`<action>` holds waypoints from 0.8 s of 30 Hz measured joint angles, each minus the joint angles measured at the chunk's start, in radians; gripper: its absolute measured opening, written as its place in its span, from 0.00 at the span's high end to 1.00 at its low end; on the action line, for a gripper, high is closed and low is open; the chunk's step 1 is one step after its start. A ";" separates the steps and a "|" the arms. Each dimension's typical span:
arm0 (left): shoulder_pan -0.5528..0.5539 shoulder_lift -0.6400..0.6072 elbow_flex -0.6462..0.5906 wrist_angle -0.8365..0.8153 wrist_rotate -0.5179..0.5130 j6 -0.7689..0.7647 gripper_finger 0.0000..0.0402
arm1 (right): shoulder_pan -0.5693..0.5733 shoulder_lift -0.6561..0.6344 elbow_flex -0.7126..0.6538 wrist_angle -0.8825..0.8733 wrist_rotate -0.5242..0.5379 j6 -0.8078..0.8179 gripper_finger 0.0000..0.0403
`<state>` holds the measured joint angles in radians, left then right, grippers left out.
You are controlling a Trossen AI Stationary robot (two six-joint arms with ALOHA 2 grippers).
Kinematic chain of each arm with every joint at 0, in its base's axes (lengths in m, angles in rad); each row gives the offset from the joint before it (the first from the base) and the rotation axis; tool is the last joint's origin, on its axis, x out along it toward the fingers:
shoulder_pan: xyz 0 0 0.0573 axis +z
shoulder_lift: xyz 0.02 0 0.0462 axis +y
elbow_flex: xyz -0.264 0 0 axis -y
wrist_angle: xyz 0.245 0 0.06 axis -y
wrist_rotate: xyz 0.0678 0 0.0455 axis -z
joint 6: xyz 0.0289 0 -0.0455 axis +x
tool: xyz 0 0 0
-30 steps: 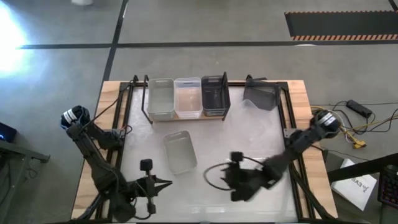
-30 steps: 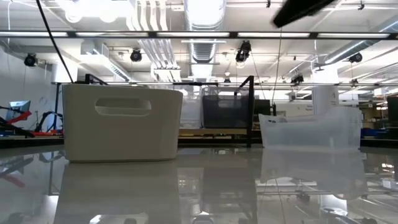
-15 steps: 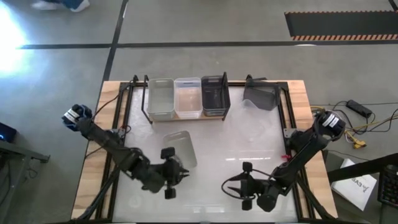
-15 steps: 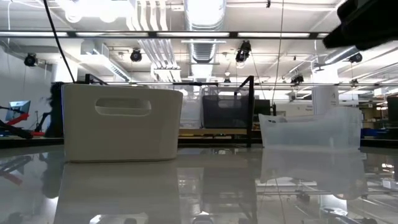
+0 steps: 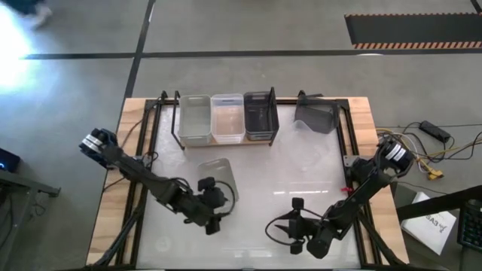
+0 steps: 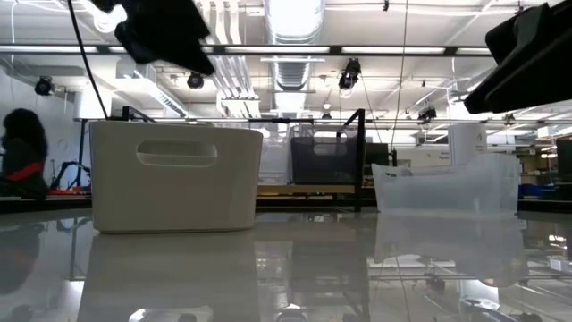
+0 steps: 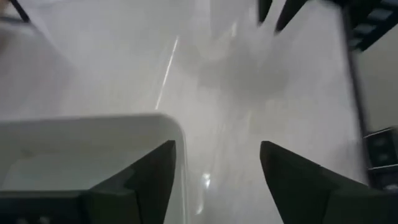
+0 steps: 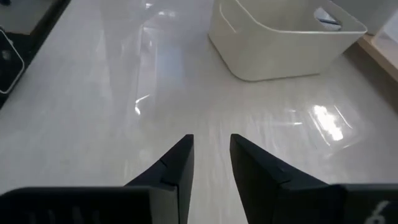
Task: Stack baskets on shelf by color
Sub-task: Stack the gray bin on top of the other gray bin on the shelf
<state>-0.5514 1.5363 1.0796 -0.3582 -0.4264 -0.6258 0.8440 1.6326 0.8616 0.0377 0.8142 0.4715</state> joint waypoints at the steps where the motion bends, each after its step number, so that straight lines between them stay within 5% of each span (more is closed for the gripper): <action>1: 0.000 0.029 0.008 -0.005 -0.001 -0.009 0.45 | 0.000 0.003 0.000 0.001 0.004 0.000 0.77; 11: 0.032 0.286 0.240 -0.443 -0.001 -0.198 0.53 | 0.000 0.007 0.000 0.005 0.008 0.004 0.82; 24: 0.079 0.323 0.246 -0.442 0.159 -0.149 0.98 | 0.000 0.006 0.000 0.005 0.008 0.009 0.81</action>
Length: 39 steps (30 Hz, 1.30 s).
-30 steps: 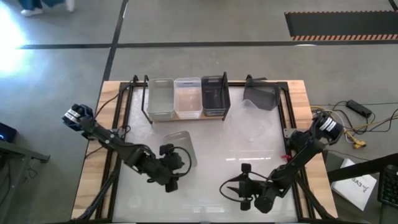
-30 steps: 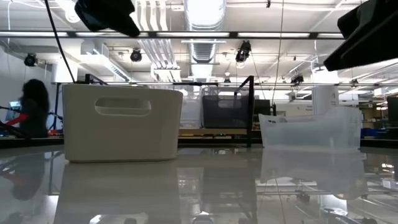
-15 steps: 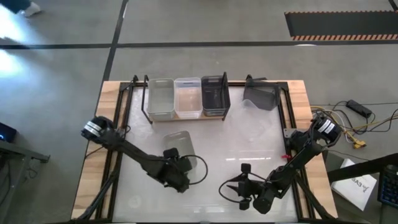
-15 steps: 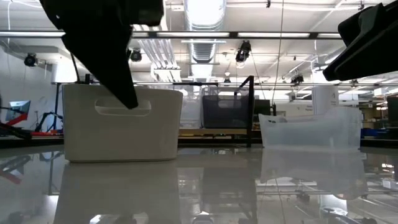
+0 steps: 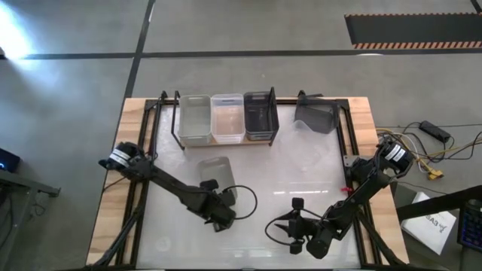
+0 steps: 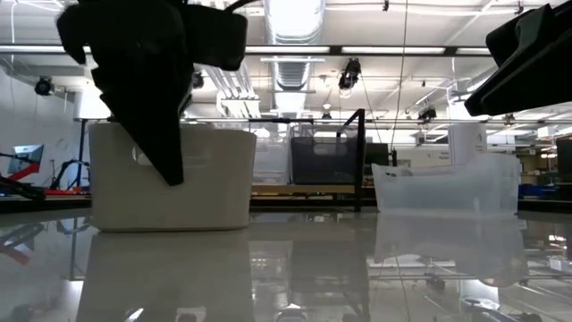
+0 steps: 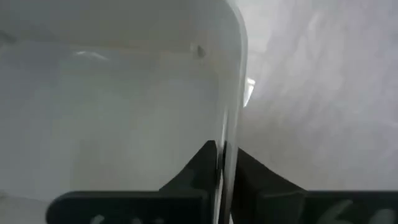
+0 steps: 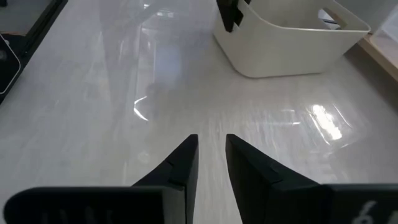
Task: Stack baskets on shelf by color
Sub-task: Stack the gray bin on top of the other gray bin on the shelf
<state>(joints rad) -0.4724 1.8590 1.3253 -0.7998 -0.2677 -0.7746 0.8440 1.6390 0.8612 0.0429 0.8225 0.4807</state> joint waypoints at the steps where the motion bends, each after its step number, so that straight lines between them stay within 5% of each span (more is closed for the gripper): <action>1: 0.000 -0.002 0.008 -0.003 0.003 0.015 0.99 | 0.000 0.000 0.000 0.000 0.000 0.000 0.81; 12: -0.067 -0.155 0.148 -0.179 -0.027 0.101 1.00 | 0.000 0.000 0.000 0.000 -0.001 -0.001 0.83; 19: -0.063 -0.178 0.106 -0.150 -0.105 0.100 0.99 | 0.000 -0.001 0.000 0.000 -0.001 -0.001 0.81; 23: -0.039 -0.163 0.048 -0.129 -0.061 0.087 0.90 | 0.000 -0.001 0.000 0.000 -0.001 0.000 0.82; 32: -0.009 -0.160 -0.100 0.155 0.054 0.047 0.49 | 0.000 -0.001 0.000 0.000 -0.001 0.001 0.84; 35: -0.005 -0.144 -0.126 0.168 0.050 0.037 0.47 | 0.000 -0.001 0.000 0.000 -0.001 0.002 0.84; 39: -0.004 -0.116 -0.140 0.198 0.020 0.015 0.57 | 0.000 -0.001 0.000 0.000 -0.001 0.000 0.84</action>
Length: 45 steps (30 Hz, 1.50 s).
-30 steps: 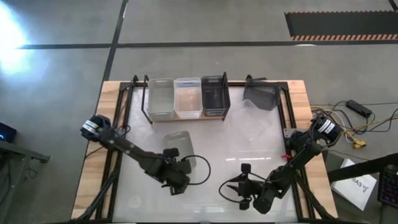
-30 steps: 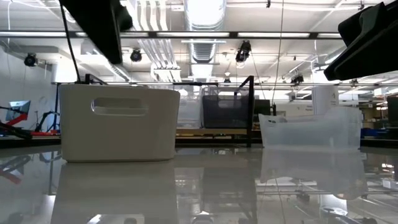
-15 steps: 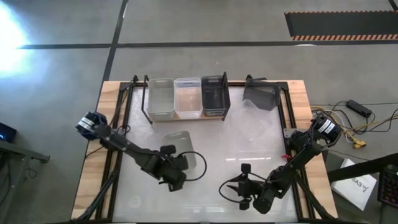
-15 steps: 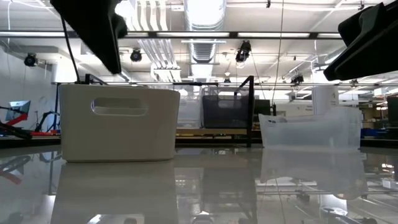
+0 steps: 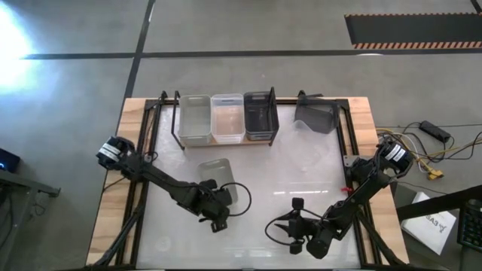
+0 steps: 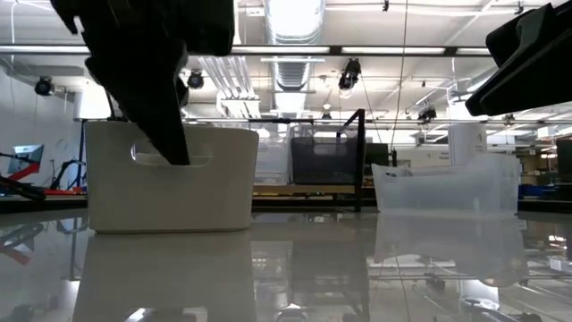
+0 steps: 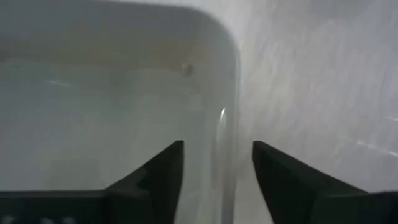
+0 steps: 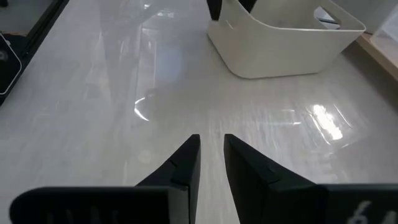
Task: Stack baskets on shelf by color
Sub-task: Stack the gray bin on top of the other gray bin on the shelf
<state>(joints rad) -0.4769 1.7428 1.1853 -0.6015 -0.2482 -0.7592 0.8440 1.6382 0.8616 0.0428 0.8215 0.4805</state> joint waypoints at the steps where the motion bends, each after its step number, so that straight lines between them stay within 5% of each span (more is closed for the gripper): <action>1: 0.000 0.011 0.000 0.003 0.000 0.000 0.61 | 0.000 0.000 0.000 0.000 0.000 0.000 0.84; 9: -0.001 0.059 0.024 -0.020 0.007 0.037 0.98 | 0.000 0.000 0.000 -0.001 0.000 0.009 0.83; 18: -0.022 0.056 0.189 -0.325 -0.037 0.060 1.00 | 0.000 0.000 0.000 -0.001 0.000 0.010 0.84; 26: -0.035 0.056 0.242 -0.405 -0.080 0.063 1.00 | 0.000 0.000 0.000 -0.002 0.000 0.010 0.83; 45: -0.114 0.056 0.552 -0.859 -0.369 0.060 1.00 | 0.000 0.000 0.000 -0.002 0.000 0.010 0.83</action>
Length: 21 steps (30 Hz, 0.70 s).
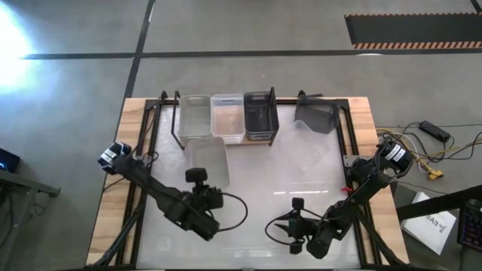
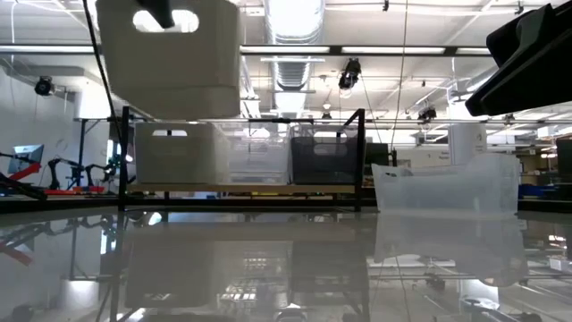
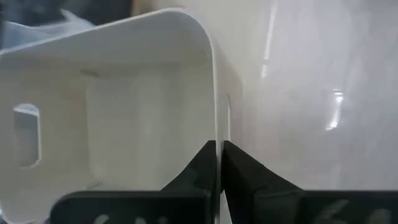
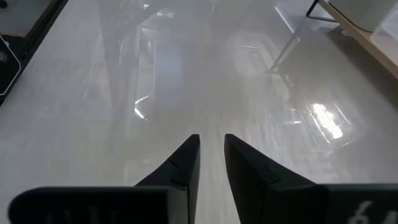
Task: Stack baskets on shelf by color
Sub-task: Stack the gray bin on top of the other gray bin on the shelf
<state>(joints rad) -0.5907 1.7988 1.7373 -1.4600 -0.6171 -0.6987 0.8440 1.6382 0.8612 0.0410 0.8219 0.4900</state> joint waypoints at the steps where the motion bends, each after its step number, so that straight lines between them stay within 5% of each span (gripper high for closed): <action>1: 0.001 0.000 0.014 -0.027 -0.012 0.003 1.00 | 0.000 0.000 0.000 0.000 0.000 0.000 0.83; 10: 0.114 -0.077 0.033 -0.107 -0.137 0.279 1.00 | 0.000 0.000 0.000 -0.001 0.000 -0.003 0.84; 16: 0.321 -0.263 -0.089 -0.096 -0.160 0.464 1.00 | 0.000 0.000 -0.001 0.000 0.000 -0.001 0.85; 21: 0.490 -0.445 -0.267 0.065 -0.126 0.639 1.00 | 0.000 0.000 -0.001 0.001 0.000 -0.001 0.84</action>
<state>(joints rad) -0.1012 1.3537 1.4705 -1.3949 -0.7436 -0.0596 0.8440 1.6379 0.8600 0.0416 0.8219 0.4892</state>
